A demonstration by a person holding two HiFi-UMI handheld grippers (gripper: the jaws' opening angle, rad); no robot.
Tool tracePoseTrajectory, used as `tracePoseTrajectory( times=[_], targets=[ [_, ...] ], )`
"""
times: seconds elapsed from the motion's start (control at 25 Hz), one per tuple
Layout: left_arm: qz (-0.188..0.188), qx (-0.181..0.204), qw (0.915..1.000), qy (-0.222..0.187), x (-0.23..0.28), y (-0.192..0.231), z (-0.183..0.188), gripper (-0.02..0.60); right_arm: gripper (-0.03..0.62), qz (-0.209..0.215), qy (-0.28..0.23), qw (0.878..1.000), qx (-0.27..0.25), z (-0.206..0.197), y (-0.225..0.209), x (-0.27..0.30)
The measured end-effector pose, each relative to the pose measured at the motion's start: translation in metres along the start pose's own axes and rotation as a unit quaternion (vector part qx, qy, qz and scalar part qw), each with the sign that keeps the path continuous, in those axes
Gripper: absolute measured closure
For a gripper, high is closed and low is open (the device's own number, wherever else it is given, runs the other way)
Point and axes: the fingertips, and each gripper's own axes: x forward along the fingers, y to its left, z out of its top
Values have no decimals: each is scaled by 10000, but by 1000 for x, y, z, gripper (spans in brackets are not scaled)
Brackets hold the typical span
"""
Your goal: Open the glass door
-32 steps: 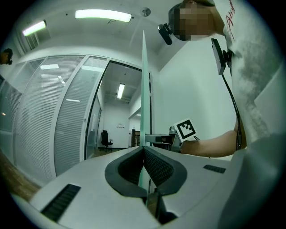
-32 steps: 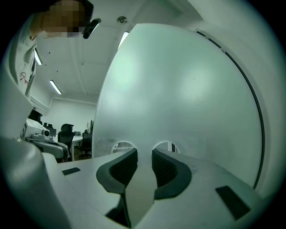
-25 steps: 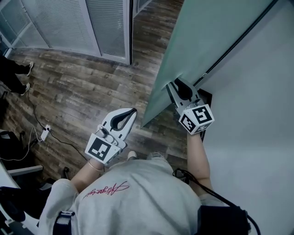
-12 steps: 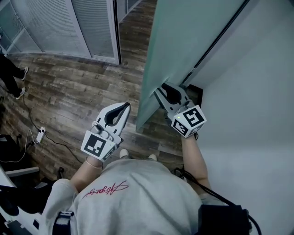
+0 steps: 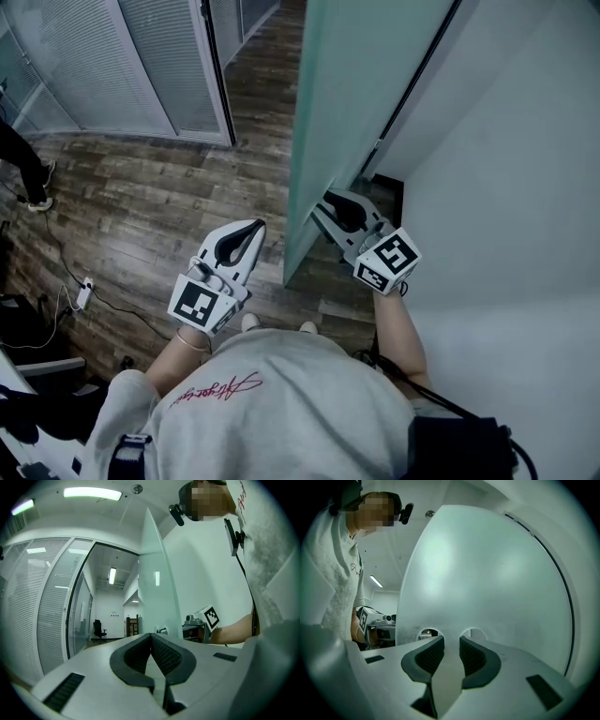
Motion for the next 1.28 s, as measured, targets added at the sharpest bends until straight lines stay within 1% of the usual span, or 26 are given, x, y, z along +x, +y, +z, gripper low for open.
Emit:
tracePoseTrajectory(
  times=[0.2, 0.4, 0.6, 0.96, 1.28],
  targets=[
    [-215, 49, 9997, -87, 15, -21, 7, 569, 484, 124, -37, 9999, 23, 1, 4, -28],
    [-413, 128, 9991, -45, 45, -68, -16, 569, 484, 303, -207, 9993, 86, -24, -9, -84],
    [-560, 30, 9983, -133, 38, -65, 10, 569, 484, 437, -188, 9988, 92, 3, 5, -88],
    [-749, 16, 9971, -141, 55, -95, 8, 569, 484, 660, -301, 9973, 139, 1, -2, -139],
    [-881, 7, 9959, -177, 70, -118, 11, 569, 484, 713, -311, 9969, 141, 6, -13, -173]
  ],
)
